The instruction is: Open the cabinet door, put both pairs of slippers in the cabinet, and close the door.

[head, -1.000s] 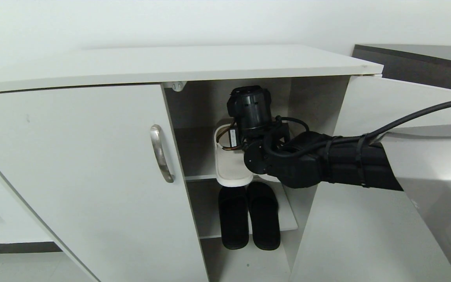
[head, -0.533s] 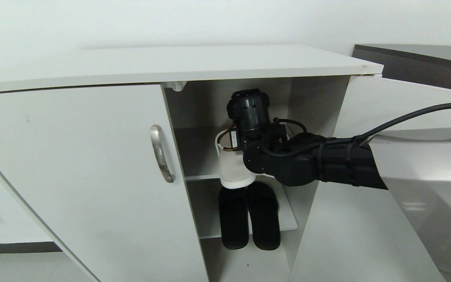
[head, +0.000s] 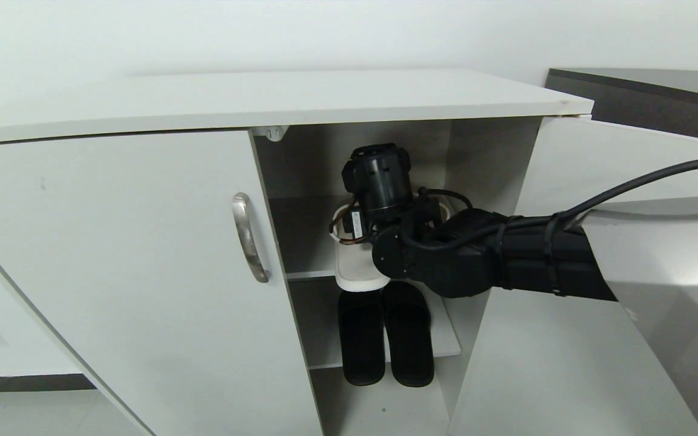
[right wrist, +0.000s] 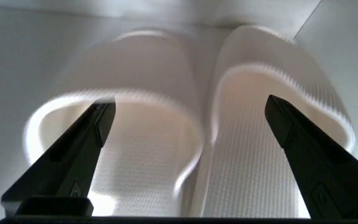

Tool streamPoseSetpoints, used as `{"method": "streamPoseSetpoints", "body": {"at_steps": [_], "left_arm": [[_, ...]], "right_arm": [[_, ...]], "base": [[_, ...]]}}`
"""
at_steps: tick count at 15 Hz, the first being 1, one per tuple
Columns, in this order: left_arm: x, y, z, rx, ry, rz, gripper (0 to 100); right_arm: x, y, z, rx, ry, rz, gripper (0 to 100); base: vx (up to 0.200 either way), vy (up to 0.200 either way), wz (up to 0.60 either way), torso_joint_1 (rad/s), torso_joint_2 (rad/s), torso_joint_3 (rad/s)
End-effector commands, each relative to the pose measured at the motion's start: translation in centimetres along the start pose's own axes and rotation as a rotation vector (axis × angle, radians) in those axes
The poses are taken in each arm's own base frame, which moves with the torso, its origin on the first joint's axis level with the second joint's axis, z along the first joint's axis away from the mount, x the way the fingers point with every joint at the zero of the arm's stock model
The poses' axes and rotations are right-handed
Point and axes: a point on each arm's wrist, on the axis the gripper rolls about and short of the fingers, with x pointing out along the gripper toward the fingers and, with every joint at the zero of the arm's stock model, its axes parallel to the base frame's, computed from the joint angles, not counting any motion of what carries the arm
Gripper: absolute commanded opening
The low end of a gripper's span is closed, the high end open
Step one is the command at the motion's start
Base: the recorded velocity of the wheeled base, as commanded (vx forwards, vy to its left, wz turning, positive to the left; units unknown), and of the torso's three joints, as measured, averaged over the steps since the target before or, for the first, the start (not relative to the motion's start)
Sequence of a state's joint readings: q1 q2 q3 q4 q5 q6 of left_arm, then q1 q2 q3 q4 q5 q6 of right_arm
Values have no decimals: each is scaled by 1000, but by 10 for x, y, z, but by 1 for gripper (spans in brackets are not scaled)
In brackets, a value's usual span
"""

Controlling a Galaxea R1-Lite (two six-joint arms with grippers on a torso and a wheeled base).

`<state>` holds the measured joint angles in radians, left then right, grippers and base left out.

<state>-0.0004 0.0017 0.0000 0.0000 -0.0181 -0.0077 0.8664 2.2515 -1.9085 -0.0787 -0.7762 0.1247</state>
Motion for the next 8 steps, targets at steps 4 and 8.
{"method": "streamPoseSetpoints", "body": {"at_steps": [4, 8], "left_arm": [[0, 0, 0, 0, 0, 0, 0], [0, 0, 0, 0, 0, -1, 0]], "right_arm": [[-70, -21, 12, 39, 24, 80, 100], [-129, -54, 8, 55, 3, 203, 100]], "base": [[0, 0, 0, 0, 0, 0], [0, 0, 0, 0, 0, 0]]}}
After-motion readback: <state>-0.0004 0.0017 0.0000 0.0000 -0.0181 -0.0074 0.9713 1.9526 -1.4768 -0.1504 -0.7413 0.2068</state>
